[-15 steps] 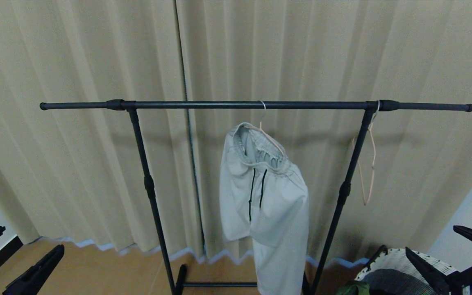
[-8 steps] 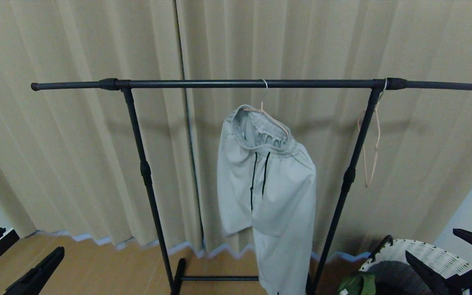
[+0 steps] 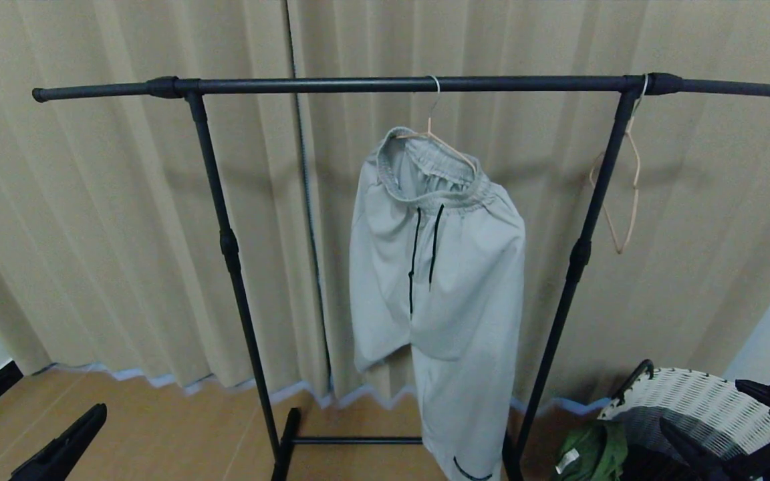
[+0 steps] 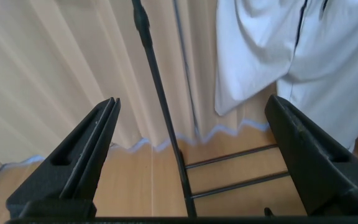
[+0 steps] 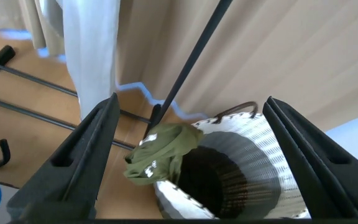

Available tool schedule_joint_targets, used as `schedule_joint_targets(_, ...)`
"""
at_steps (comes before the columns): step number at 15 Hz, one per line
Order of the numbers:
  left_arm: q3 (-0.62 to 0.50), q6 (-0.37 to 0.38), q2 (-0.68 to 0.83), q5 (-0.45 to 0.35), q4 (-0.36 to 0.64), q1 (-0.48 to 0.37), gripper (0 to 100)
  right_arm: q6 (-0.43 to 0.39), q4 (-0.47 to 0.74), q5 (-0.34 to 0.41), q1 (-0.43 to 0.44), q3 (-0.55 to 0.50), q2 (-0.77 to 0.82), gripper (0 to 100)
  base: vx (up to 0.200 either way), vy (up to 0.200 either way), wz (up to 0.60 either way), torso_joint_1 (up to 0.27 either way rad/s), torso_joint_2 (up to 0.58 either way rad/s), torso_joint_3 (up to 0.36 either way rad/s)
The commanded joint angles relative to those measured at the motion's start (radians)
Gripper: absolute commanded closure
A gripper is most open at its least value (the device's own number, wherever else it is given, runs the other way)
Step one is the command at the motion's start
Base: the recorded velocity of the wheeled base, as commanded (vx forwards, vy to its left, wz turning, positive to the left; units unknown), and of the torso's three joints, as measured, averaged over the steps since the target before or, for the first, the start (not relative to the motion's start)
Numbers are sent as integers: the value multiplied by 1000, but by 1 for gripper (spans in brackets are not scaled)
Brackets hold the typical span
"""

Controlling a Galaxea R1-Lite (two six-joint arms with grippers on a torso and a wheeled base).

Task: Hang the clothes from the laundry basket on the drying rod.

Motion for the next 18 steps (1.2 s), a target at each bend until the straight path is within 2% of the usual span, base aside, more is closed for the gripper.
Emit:
schedule_joint_targets(1,1,0,3,0,1,0,0,0,0,0,0,-1,2,0,0,0,0,-173,466,300)
schedule_joint_targets(11,10,1,0,-1,1,-21,0,3,-2,10,-1,-1,25,0,0,0,0,-116,445,326)
schedule_joint_targets(18,4,12,-20,-1,-4,-24,0,6,-14,12,0,-31,71,0,0,0,0,-10,54,46)
